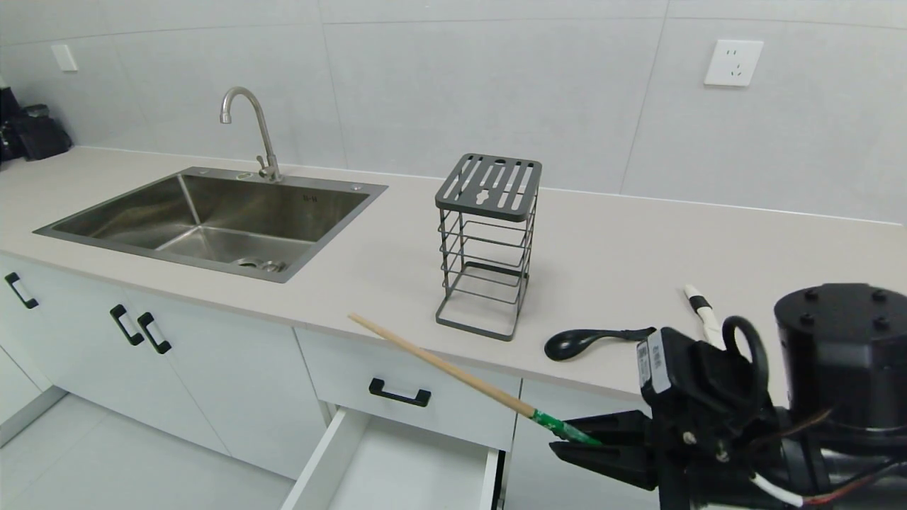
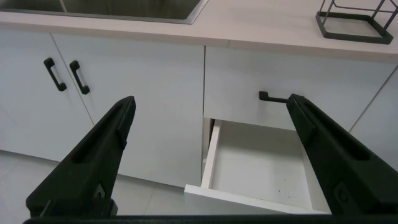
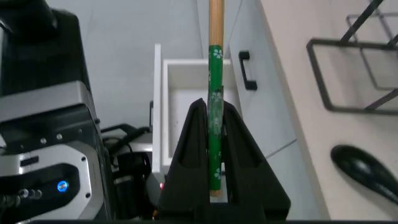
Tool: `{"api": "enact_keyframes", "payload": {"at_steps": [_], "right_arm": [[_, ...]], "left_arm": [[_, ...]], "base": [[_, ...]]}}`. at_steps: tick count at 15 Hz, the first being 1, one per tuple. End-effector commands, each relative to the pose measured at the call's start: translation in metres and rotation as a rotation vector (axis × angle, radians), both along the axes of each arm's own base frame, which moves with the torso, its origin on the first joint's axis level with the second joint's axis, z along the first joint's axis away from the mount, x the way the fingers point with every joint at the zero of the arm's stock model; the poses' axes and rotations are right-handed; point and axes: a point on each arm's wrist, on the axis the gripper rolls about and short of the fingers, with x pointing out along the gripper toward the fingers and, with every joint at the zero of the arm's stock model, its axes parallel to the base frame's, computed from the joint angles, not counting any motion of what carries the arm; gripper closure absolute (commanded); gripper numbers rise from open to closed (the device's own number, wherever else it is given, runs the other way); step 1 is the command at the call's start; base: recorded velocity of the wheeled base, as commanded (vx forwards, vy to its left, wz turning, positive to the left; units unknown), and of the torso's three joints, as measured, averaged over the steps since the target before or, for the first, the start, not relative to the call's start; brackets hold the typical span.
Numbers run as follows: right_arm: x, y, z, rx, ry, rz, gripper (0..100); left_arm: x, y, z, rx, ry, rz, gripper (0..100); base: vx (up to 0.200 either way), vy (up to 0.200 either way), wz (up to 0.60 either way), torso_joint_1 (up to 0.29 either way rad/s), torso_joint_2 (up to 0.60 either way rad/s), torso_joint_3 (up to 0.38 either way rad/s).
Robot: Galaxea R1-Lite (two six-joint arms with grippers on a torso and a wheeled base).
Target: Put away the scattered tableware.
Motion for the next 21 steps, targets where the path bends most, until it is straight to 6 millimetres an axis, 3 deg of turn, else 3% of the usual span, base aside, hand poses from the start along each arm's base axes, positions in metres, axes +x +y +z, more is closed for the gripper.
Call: {"api": "enact_keyframes", "payload": {"at_steps": [1, 6, 9, 17, 21], "right_arm": [[-0.006, 0.006, -0.022, -0.095, 0.033, 0.01, 100], [-0.006, 0.022, -0.037, -0.178, 0.029, -0.013, 100], [0.008, 0.039, -0.033, -0.162, 0.012, -0.018, 100], [0.045, 0.085, -0.044, -0.18, -0.045, 0.018, 100], [0.048, 0.092, -0.047, -0.192, -0.057, 0.034, 100]], "left_arm": [[0.0, 0.0, 0.0, 0.0, 0.0, 0.0, 0], [0.0, 0.0, 0.0, 0.0, 0.0, 0.0, 0], [0.0, 0.0, 0.0, 0.0, 0.0, 0.0, 0], [0.0, 0.0, 0.0, 0.0, 0.0, 0.0, 0], [0.0, 0.0, 0.0, 0.0, 0.0, 0.0, 0]], "base": [[0.0, 0.0, 0.0, 0.0, 0.0, 0.0], [0.0, 0.0, 0.0, 0.0, 0.0, 0.0], [0.0, 0.0, 0.0, 0.0, 0.0, 0.0], [0.0, 0.0, 0.0, -0.212, 0.41, 0.204], [0.0, 0.0, 0.0, -0.174, 0.34, 0.16]]}}
